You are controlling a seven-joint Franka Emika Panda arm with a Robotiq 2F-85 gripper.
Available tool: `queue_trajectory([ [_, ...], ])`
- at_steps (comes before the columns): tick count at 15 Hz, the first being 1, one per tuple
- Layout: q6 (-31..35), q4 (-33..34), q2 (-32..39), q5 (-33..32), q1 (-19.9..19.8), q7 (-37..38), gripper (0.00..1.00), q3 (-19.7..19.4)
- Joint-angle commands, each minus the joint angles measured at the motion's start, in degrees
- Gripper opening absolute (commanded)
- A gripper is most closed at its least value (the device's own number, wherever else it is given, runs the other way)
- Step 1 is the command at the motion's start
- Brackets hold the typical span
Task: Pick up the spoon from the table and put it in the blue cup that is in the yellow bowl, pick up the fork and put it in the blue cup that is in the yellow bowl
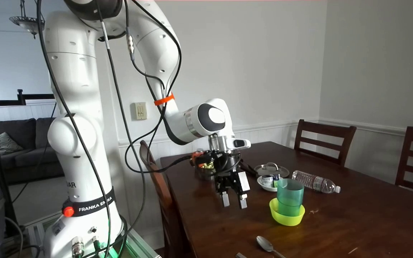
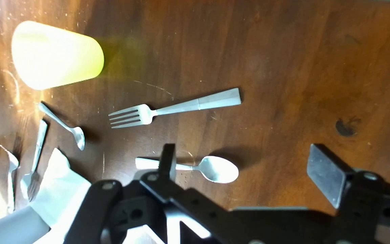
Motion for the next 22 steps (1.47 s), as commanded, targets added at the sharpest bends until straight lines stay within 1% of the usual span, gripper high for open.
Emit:
queue_trajectory([
  [1,-2.47,1.58,2.52,0.6,1.22,-0.22,1.0,-0.54],
  [3,-3.9,4.36,7.51,-1.94,1.73,3.36,1.0,-0.66],
  [5,-4.09,6.26,10.96,-3.12,2.62,5.37,1.0,-0.84],
  [7,-3.1,7.87,13.56,-5.14,3.85,7.64,1.0,-1.36],
  [11,-2.21,11.26,19.1,-6.5,6.13,11.05,1.0,-2.22],
  [16,-1.88,14.82,24.07,-10.35,7.92,16.46,1.0,-3.6],
  [22,-0.33,17.37,27.99,-16.55,7.8,21.59,1.0,-4.04],
])
